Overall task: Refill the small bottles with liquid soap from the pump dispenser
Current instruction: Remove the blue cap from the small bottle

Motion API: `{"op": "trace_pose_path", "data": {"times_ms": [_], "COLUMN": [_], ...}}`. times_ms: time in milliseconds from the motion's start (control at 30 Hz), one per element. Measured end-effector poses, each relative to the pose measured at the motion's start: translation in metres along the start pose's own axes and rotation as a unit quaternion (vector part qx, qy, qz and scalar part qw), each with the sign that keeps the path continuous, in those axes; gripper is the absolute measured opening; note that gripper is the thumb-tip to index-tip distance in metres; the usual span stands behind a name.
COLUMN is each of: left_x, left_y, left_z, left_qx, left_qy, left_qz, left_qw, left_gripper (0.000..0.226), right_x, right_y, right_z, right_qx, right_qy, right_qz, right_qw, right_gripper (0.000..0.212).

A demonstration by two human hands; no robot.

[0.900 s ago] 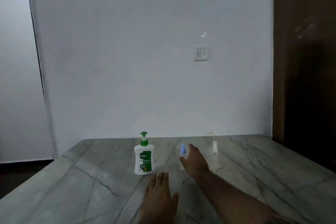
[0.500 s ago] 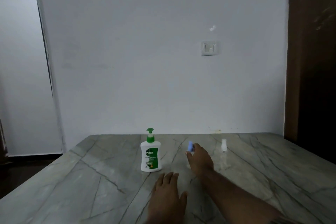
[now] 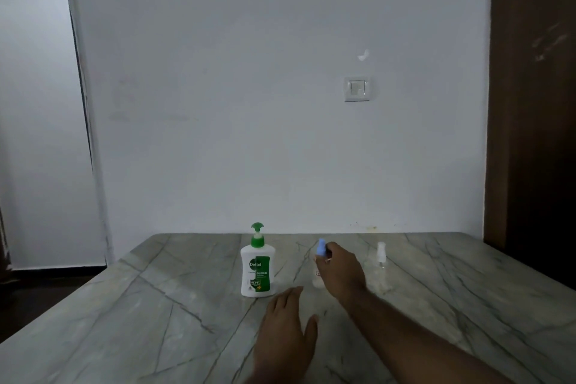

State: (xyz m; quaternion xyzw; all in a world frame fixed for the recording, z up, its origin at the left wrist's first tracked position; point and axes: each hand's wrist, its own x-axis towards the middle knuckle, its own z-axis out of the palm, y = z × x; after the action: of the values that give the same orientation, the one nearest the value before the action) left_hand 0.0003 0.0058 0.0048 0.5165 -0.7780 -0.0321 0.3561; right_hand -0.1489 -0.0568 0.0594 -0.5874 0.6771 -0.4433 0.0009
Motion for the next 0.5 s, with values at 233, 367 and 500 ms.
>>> {"op": "trace_pose_path", "data": {"times_ms": [233, 367, 500], "left_x": [-0.012, -0.025, -0.038], "left_y": [0.033, 0.042, 0.051], "left_z": [-0.012, -0.029, -0.047], "left_qx": [-0.139, -0.164, -0.183], "left_qy": [0.062, 0.105, 0.119], "left_qz": [-0.028, -0.052, -0.049], "left_qw": [0.988, 0.98, 0.975], "left_gripper": [0.078, 0.049, 0.022], "right_x": [-0.052, -0.08, -0.093], "right_y": [-0.031, -0.043, -0.052], "right_z": [-0.049, -0.074, -0.093], "right_qx": [0.075, 0.08, 0.081], "right_qy": [-0.02, -0.049, -0.084], "right_qz": [-0.069, -0.099, -0.11], "right_qw": [0.995, 0.991, 0.987], "right_gripper": [0.024, 0.026, 0.025]}}
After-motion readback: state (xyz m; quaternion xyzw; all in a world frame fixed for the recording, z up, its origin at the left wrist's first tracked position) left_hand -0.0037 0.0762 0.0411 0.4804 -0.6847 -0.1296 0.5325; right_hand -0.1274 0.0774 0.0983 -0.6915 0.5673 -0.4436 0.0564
